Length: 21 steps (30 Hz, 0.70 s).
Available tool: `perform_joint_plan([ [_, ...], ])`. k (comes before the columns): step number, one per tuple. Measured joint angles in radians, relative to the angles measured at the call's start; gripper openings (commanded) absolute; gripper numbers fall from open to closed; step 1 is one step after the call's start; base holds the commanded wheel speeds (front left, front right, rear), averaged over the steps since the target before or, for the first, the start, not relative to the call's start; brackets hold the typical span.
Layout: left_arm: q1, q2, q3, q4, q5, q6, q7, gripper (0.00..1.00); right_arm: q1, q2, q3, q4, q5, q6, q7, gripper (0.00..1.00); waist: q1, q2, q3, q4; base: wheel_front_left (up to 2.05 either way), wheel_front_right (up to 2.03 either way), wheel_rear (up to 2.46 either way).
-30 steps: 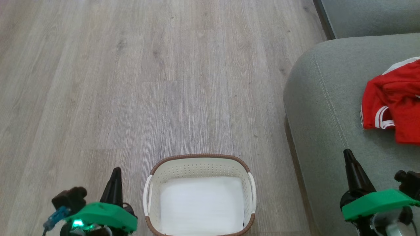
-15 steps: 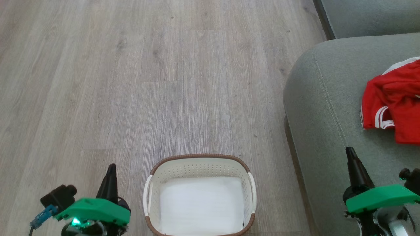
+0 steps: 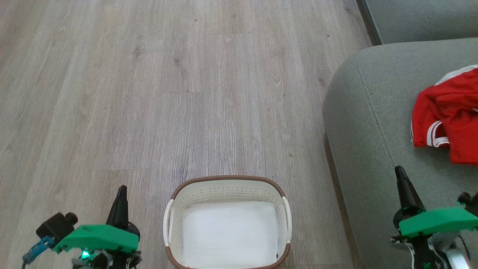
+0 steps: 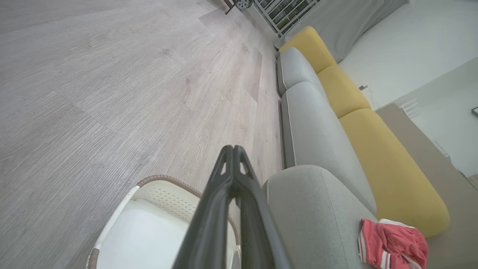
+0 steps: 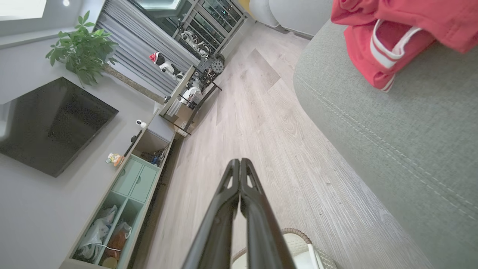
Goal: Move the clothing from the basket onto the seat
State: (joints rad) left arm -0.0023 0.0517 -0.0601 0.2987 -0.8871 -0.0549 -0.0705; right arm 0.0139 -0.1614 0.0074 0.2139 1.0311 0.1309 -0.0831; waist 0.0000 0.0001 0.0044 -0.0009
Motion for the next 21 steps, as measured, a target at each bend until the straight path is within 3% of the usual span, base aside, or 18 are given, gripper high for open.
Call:
perform_joint_plan([
  [21, -0.016, -0.003, 0.042, -0.004, -0.236, -0.025, 0.059, 0.0, -0.026, 0.033, -0.041, 0.018, 0.189, 0.0, 0.059, 0.0, 0.0, 0.0, 0.0, 0.0, 0.0, 0.0, 0.0],
])
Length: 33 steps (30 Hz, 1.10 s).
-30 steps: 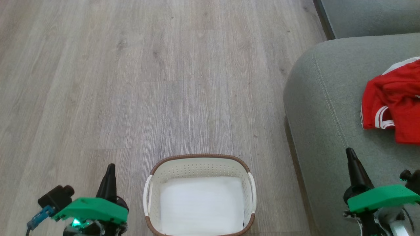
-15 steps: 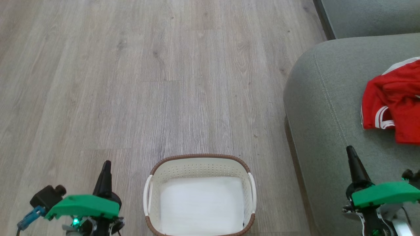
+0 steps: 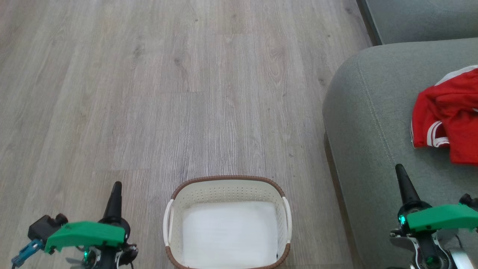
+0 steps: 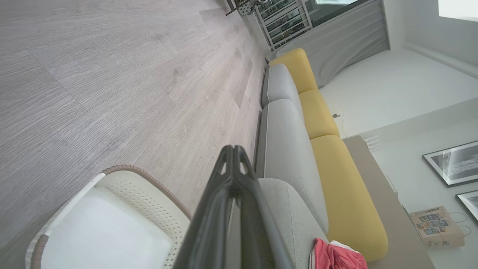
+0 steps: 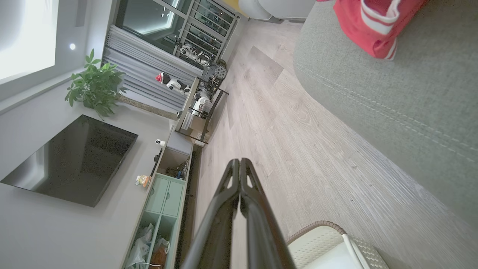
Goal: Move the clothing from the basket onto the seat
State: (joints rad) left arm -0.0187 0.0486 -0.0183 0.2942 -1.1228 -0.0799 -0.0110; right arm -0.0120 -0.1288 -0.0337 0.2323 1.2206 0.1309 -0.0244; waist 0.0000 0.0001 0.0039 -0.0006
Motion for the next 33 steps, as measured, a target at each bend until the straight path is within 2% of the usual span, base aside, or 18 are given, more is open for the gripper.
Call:
perform_joint_plan([
  [33, -0.022, -0.003, 0.068, -0.007, -0.352, -0.034, 0.089, 0.0, -0.023, 0.056, -0.066, 0.032, 0.286, 0.0, 0.094, 0.0, 0.0, 0.0, -0.001, 0.0, 0.0, 0.0, 0.0],
])
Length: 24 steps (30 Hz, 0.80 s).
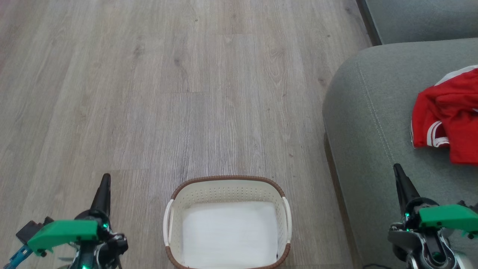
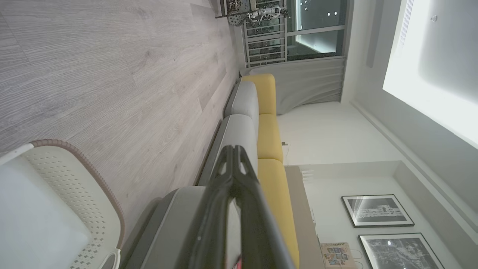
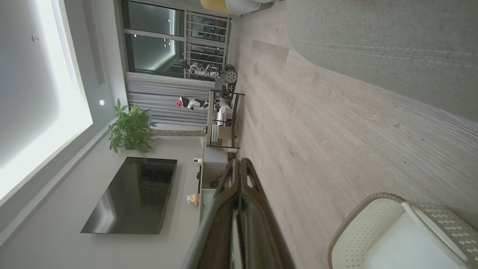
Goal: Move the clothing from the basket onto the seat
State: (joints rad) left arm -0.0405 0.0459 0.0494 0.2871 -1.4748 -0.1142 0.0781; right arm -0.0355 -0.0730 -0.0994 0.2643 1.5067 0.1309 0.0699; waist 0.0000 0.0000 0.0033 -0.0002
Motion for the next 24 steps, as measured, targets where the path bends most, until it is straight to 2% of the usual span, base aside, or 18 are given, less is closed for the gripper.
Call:
perform_joint_plan([
  [12, -0.018, -0.003, 0.028, -0.006, -0.131, -0.01, 0.028, 0.0, -0.02, 0.015, -0.024, 0.012, 0.105, 0.0, 0.033, 0.0, 0.0, 0.0, 0.0, 0.0, 0.0, 0.0, 0.0],
  [24, -0.018, -0.003, 0.028, -0.006, -0.131, -0.01, 0.028, 0.0, -0.02, 0.016, -0.026, 0.013, 0.105, 0.0, 0.033, 0.0, 0.0, 0.0, 0.0, 0.0, 0.0, 0.0, 0.0],
])
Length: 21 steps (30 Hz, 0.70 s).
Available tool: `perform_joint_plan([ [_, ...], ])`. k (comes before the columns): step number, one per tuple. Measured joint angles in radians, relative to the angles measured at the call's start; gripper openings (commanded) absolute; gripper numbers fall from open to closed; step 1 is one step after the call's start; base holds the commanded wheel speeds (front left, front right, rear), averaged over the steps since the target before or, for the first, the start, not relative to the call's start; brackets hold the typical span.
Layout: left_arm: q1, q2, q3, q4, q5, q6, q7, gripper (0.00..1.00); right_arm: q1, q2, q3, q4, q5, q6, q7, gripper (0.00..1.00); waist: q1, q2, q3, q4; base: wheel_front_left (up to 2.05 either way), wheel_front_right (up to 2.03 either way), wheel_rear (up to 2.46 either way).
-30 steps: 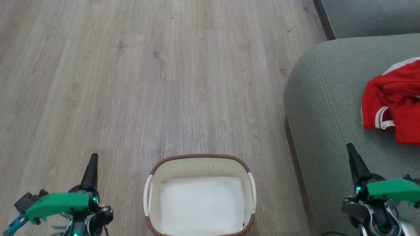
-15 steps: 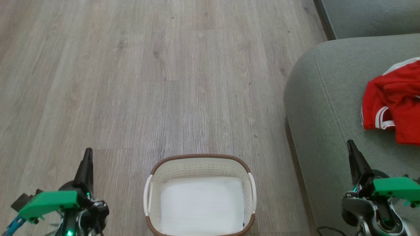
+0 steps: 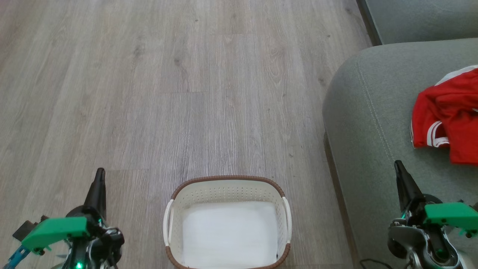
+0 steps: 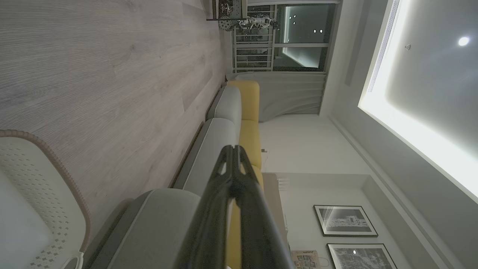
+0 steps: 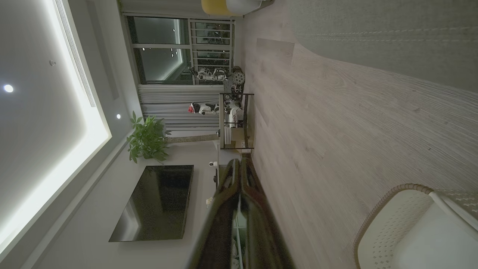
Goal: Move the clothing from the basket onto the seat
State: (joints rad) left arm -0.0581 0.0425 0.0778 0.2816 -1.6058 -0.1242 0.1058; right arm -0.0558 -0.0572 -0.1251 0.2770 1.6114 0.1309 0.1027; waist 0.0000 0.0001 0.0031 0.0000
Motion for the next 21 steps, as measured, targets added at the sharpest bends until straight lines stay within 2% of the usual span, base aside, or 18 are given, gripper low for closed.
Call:
perform_joint_plan([
  [21, 0.0, 0.0, 0.0, 0.0, 0.0, 0.0, 0.0, 0.0, 0.0, 0.001, -0.001, 0.0, 0.0, 0.0, 0.0, 0.0, 0.0, 0.0, 0.0, 0.0, 0.0, 0.0, 0.0],
])
